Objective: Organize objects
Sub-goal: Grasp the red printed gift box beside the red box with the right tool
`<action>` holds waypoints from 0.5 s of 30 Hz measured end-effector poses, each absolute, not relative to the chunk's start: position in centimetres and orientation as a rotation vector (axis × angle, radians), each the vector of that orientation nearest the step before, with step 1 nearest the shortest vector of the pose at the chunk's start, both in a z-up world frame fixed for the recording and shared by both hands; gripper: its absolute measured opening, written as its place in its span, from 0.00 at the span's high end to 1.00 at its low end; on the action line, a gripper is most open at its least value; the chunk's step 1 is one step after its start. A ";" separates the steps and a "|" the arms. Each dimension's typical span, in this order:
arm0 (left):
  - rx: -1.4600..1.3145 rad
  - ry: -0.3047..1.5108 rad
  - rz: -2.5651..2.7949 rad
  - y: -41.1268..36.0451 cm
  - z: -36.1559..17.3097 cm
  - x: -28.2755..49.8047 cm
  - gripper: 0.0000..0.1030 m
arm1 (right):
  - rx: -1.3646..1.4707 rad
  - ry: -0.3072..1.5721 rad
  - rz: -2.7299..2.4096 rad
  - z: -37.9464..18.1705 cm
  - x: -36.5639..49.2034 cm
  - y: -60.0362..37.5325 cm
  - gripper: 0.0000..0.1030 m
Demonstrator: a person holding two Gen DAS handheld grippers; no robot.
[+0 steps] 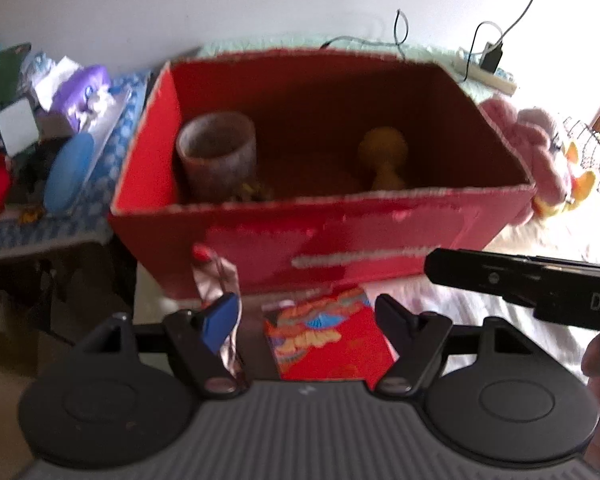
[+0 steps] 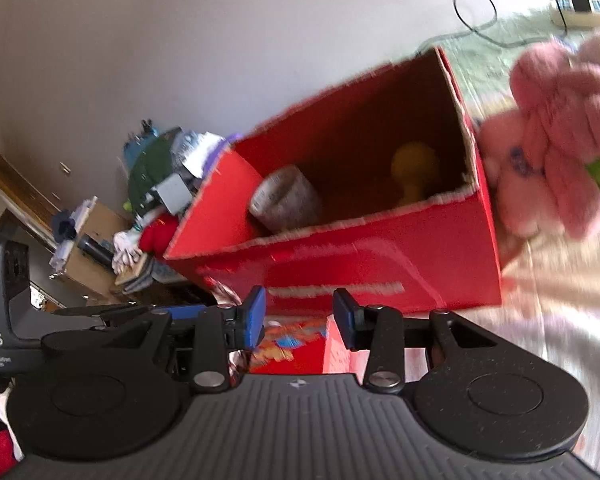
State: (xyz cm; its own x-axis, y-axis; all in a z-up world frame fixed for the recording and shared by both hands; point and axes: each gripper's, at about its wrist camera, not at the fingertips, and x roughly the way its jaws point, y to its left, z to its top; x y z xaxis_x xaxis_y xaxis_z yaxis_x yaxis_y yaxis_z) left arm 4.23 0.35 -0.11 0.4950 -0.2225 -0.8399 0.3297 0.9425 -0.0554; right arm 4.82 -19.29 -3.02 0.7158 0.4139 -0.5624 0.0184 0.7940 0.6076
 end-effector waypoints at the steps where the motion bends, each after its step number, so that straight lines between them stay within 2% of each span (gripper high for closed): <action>1: 0.120 1.005 -0.331 0.3 -0.4 4.1 0.25 | 0.638 0.769 0.232 -3.4 4.9 -19.3 0.60; 15: 0.049 1.142 -0.385 1.9 -3.5 3.0 0.22 | 0.679 0.927 0.242 -6.3 5.3 -18.5 0.56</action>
State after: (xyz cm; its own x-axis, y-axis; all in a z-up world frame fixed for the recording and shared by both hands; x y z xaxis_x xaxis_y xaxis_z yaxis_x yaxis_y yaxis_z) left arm 3.02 1.91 -3.48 0.3580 -0.2731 -0.8929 0.3227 0.9335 -0.1562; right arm 5.27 -18.53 -6.29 0.5913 0.4704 -0.6551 0.0899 0.7688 0.6332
